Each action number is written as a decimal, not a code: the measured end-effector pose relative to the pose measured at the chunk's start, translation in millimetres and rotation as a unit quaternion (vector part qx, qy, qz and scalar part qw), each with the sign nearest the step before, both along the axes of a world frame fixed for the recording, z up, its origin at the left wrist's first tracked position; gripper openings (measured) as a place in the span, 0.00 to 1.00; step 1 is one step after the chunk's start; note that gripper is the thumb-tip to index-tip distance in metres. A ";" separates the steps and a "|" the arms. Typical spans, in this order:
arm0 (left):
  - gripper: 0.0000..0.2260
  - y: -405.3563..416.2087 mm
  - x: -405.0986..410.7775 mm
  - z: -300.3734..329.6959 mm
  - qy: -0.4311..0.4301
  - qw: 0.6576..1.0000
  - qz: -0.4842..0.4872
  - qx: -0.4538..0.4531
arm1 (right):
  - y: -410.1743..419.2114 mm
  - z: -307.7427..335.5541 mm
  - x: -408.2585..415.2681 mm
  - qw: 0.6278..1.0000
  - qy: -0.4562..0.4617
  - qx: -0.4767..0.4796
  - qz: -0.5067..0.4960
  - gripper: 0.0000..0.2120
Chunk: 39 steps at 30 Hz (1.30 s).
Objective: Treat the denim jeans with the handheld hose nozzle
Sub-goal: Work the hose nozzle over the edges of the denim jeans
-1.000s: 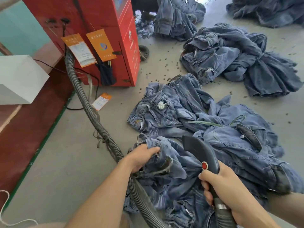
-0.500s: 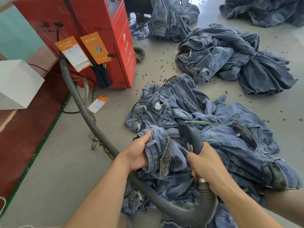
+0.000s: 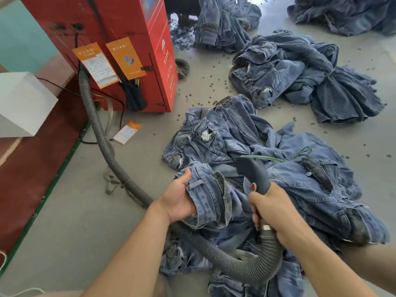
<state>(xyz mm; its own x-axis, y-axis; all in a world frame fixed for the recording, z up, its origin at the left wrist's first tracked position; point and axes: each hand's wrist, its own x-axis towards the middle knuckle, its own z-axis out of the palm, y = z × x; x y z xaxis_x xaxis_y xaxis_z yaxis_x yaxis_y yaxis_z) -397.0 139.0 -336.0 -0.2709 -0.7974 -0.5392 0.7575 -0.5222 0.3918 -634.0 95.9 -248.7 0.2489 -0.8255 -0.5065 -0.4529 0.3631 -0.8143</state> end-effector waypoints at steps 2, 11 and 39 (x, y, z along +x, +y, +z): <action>0.32 -0.6 -0.7 0.1 -0.008 1.000 0.000 -0.002 | 11.1 5.8 -9.1 0.999 -0.041 0.020 0.000 0.05; 0.34 -1.9 -8.1 -5.5 0.039 0.999 0.015 -0.011 | 24.1 -16.2 22.3 0.992 -0.061 0.101 0.040 0.06; 0.39 -5.9 -3.5 -11.3 -0.026 0.993 0.097 0.060 | 17.6 -22.4 14.3 0.997 -0.069 0.045 -0.008 0.05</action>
<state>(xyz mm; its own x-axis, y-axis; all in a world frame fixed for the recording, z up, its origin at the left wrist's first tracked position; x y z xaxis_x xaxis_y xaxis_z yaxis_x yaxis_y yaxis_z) -400.5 133.2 -347.2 -0.0889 -0.7615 -0.6421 0.8288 -0.4140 0.3764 -619.8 113.5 -271.0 0.3082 -0.7833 -0.5399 -0.3324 0.4430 -0.8326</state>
